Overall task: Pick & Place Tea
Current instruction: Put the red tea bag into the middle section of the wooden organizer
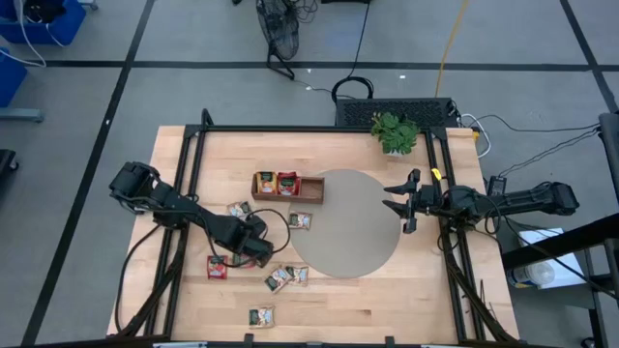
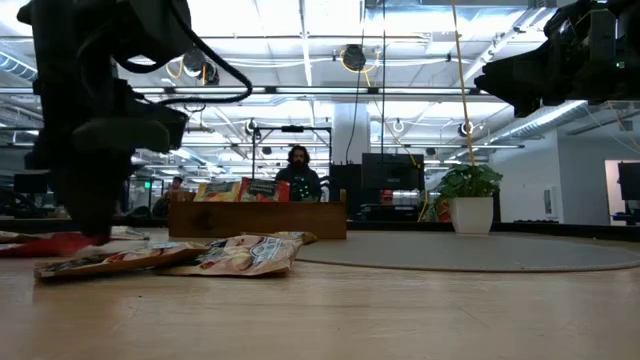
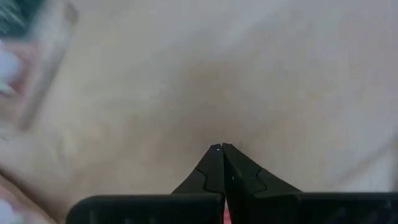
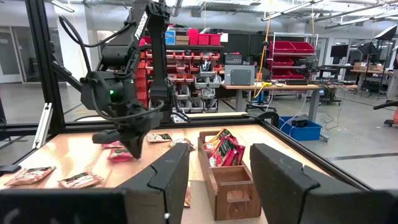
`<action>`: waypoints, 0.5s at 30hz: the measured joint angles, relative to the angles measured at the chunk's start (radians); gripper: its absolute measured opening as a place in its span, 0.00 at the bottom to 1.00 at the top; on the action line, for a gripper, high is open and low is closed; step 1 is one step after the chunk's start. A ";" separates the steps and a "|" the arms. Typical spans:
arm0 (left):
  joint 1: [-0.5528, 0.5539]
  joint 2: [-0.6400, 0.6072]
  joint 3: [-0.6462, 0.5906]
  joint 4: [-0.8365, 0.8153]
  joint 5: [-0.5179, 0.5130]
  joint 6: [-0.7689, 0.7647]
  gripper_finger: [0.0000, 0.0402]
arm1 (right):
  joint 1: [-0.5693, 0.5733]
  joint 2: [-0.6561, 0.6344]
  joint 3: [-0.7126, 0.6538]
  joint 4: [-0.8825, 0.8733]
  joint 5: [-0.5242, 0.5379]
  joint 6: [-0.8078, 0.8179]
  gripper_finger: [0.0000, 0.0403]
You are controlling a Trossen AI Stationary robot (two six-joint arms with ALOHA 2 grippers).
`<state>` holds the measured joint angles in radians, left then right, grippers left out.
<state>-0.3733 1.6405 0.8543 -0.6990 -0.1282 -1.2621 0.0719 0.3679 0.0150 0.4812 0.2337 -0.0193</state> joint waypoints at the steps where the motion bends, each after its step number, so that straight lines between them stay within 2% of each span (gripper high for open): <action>1: 0.000 0.000 0.000 0.011 0.033 0.000 0.00 | 0.000 0.000 0.000 0.000 0.000 0.000 0.39; 10: -0.032 0.000 0.000 0.132 0.373 0.010 0.01 | 0.000 0.000 0.000 0.000 0.000 0.000 0.39; 15: -0.043 0.000 0.000 0.125 0.451 0.033 0.01 | 0.000 0.000 0.000 0.000 0.000 0.000 0.39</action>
<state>-0.4166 1.6405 0.8543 -0.5743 0.3228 -1.2291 0.0716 0.3678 0.0151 0.4811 0.2339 -0.0193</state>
